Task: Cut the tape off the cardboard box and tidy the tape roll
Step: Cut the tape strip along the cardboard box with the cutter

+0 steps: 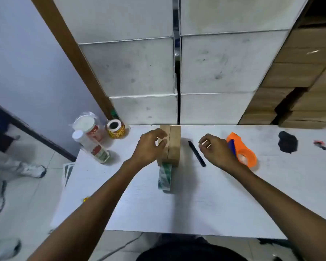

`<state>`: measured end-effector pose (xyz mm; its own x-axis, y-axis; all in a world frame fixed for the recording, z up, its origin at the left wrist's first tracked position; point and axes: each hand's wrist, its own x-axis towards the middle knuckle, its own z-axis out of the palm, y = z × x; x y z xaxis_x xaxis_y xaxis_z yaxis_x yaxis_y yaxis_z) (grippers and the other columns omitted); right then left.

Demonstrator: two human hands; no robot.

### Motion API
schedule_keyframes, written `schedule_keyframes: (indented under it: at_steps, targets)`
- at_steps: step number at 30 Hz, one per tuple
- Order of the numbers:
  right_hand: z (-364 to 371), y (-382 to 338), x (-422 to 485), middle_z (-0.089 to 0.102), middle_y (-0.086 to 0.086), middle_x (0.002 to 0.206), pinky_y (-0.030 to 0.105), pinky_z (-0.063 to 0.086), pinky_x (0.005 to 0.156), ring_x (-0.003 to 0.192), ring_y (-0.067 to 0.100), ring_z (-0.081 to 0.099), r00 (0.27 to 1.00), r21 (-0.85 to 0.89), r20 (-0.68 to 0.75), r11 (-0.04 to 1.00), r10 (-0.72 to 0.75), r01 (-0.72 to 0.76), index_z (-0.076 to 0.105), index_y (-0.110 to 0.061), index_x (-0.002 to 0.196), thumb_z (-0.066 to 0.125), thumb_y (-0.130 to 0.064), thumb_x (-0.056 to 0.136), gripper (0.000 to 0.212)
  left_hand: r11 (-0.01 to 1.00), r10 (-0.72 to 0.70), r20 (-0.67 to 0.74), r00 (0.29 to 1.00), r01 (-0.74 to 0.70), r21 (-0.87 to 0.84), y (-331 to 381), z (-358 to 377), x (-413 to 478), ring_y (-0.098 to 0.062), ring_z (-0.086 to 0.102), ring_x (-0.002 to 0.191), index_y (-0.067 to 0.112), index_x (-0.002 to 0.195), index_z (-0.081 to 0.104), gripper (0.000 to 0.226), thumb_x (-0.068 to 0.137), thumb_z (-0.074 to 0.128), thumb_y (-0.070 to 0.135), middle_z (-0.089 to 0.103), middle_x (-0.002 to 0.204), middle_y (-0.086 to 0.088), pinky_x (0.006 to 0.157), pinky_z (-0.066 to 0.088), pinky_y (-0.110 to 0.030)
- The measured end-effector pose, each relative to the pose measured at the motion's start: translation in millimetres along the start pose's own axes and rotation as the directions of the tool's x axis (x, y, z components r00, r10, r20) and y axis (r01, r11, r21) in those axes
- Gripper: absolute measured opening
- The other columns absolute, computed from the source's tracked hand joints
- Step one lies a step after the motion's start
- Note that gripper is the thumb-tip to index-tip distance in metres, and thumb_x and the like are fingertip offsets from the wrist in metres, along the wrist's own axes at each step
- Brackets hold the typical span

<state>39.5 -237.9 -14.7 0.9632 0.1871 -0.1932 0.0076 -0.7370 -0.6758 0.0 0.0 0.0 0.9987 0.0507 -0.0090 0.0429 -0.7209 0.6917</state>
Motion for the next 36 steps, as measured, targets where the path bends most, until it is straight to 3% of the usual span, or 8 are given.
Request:
schedule_keyframes:
  at_steps: [4,7,13,20,26,32,36]
  targets:
    - [21,28,1,0.071,-0.001,0.094,0.027,0.051,0.058,0.079,0.021,0.068,0.996,-0.025,0.036,0.997,0.079,-0.078,0.061,-0.017,0.105,0.057,-0.02,0.091,0.015,0.996,-0.025,0.043,0.999,0.021,0.09,-7,12,-6,-0.02,0.057,0.114,0.02,0.121,0.06,0.027,0.094,0.06,0.024,0.06,0.13,-0.004,0.093,0.047,-0.026]
    - [33,46,6,0.066,0.004,0.109,0.029,0.05,0.069,0.085,0.018,0.06,0.996,-0.067,0.026,0.994,0.083,-0.081,0.059,-0.014,0.112,0.06,-0.018,0.091,0.022,0.993,-0.018,0.055,0.998,0.012,0.119,-12,19,-4,-0.024,0.056,0.116,0.02,0.122,0.059,0.028,0.094,0.06,0.024,0.057,0.132,-0.005,0.094,0.05,-0.031]
    - [48,63,20,0.062,0.01,0.117,0.036,0.052,0.078,0.097,0.026,0.062,0.991,-0.144,0.047,0.983,0.124,-0.116,0.055,-0.011,0.119,0.061,-0.017,0.09,0.03,0.967,-0.031,0.093,0.995,0.006,0.253,-13,27,4,-0.029,0.038,0.134,0.021,0.13,0.053,0.04,0.091,0.062,0.023,0.045,0.145,-0.005,0.102,0.047,-0.039]
    - [67,66,41,0.055,0.015,0.122,0.04,0.052,0.079,0.107,0.032,0.059,0.982,-0.246,0.067,0.957,0.177,-0.156,0.049,-0.007,0.124,0.061,-0.017,0.092,0.036,0.949,-0.011,0.087,0.996,-0.017,0.315,-14,40,15,-0.031,0.042,0.129,0.018,0.129,0.054,0.038,0.091,0.061,0.019,0.048,0.143,-0.005,0.096,0.052,-0.042]
    - [78,72,52,0.057,0.016,0.116,0.037,0.049,0.071,0.104,0.034,0.06,0.97,-0.299,0.084,0.934,0.227,-0.193,0.05,-0.004,0.117,0.062,-0.025,0.092,0.035,0.962,-0.063,0.064,0.996,0.044,0.271,-26,43,22,-0.029,0.047,0.125,0.018,0.127,0.056,0.033,0.094,0.057,0.025,0.051,0.14,-0.005,0.09,0.052,-0.04]
    - [86,84,56,0.062,0.016,0.107,0.034,0.04,0.062,0.094,0.032,0.062,0.949,-0.321,0.134,0.918,0.286,-0.232,0.045,-0.008,0.097,0.061,-0.024,0.093,0.023,0.974,-0.109,0.078,0.991,0.091,0.205,-41,49,28,-0.029,0.054,0.117,0.022,0.118,0.057,0.025,0.094,0.058,0.029,0.048,0.139,-0.004,0.088,0.057,-0.045]
    - [85,88,59,0.057,0.015,0.095,0.028,0.035,0.049,0.076,0.024,0.055,0.909,-0.277,0.277,0.931,0.313,-0.236,0.043,-0.006,0.093,0.059,-0.025,0.095,0.025,0.98,-0.084,0.056,0.995,0.073,0.187,-45,53,30,-0.029,0.058,0.113,0.019,0.12,0.059,0.027,0.094,0.059,0.025,0.045,0.141,-0.005,0.088,0.057,-0.041]
